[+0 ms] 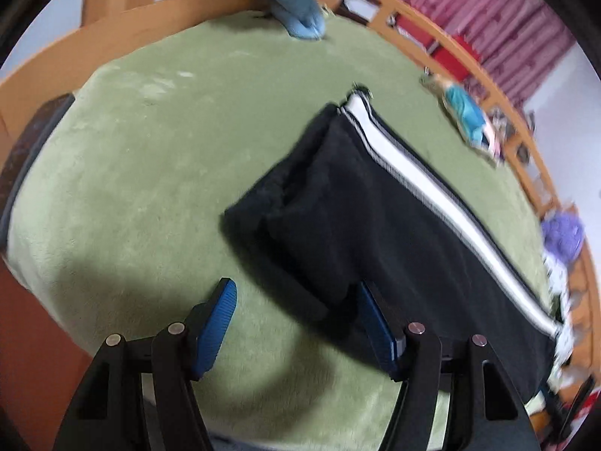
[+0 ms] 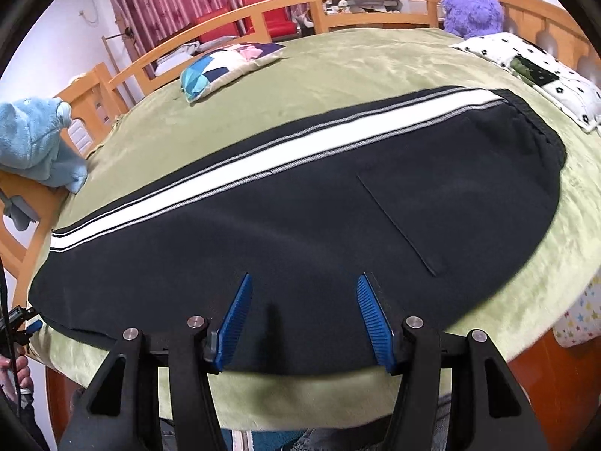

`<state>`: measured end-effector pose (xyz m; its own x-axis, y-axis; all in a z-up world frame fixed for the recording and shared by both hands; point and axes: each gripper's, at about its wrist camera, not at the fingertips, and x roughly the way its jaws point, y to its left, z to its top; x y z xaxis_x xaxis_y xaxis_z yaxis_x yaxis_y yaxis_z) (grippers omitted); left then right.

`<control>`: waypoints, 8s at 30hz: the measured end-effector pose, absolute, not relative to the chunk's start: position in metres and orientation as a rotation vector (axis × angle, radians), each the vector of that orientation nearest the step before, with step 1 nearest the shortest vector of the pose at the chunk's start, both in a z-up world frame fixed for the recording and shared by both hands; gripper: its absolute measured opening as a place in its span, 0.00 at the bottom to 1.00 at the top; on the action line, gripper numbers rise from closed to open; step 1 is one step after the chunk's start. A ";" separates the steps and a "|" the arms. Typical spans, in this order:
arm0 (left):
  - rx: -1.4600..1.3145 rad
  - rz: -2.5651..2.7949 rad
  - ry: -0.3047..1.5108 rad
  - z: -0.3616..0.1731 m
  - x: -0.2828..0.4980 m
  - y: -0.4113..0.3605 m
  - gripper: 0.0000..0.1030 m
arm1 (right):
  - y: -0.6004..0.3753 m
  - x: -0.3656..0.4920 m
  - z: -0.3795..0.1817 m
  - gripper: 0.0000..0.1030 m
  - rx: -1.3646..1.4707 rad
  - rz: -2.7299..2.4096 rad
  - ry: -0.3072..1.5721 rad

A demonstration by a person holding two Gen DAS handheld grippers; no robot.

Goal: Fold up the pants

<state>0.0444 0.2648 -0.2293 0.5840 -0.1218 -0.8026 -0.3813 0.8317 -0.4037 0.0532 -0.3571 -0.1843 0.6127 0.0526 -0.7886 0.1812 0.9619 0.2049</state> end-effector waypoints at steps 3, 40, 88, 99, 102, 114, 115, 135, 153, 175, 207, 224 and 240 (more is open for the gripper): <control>-0.615 0.172 0.925 -0.226 0.050 0.270 0.57 | -0.364 0.044 -0.187 0.56 0.274 -0.113 0.927; -0.674 0.131 0.990 -0.235 0.047 0.245 0.68 | -0.462 0.033 -0.231 0.66 0.544 -0.206 0.910; 0.042 -0.570 1.032 -0.119 0.120 -0.216 0.33 | -0.494 0.011 -0.161 0.66 0.464 -0.112 0.772; -0.024 -0.251 0.869 -0.107 0.102 -0.074 0.70 | -0.443 0.049 -0.169 0.68 0.480 0.090 0.784; -0.076 -0.162 0.904 -0.120 0.103 -0.032 0.70 | -0.416 0.075 -0.177 0.71 0.491 0.170 0.813; -0.199 -0.155 0.980 -0.166 0.096 0.047 0.70 | -0.387 0.101 -0.204 0.22 0.541 0.210 0.860; -0.200 -0.167 0.978 -0.168 0.101 0.044 0.70 | -0.394 0.100 -0.209 0.28 0.552 0.146 0.872; -0.153 -0.283 1.110 -0.224 0.187 -0.015 0.65 | -0.598 0.071 -0.210 0.76 0.535 -0.232 0.905; -0.299 -0.405 1.108 -0.225 0.227 -0.007 0.14 | -0.649 0.145 -0.248 0.27 0.714 -0.269 0.756; -0.354 -0.207 1.008 -0.142 0.240 0.188 0.11 | -0.443 0.150 -0.184 0.19 0.672 -0.032 0.738; -0.601 -0.185 0.982 -0.244 0.106 0.255 0.75 | -0.390 0.082 -0.227 0.65 0.480 -0.110 0.941; -0.451 -0.084 0.903 -0.250 0.103 0.226 0.68 | -0.341 0.074 -0.210 0.52 0.208 -0.089 0.967; -0.490 -0.074 0.905 -0.250 0.104 0.227 0.68 | -0.326 0.072 -0.202 0.70 0.148 -0.135 0.934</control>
<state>0.1041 0.2270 -0.2503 0.6230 -0.2640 -0.7363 -0.1415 0.8878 -0.4380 0.0724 -0.3260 -0.2016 0.5874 -0.0508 -0.8077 0.1792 0.9814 0.0686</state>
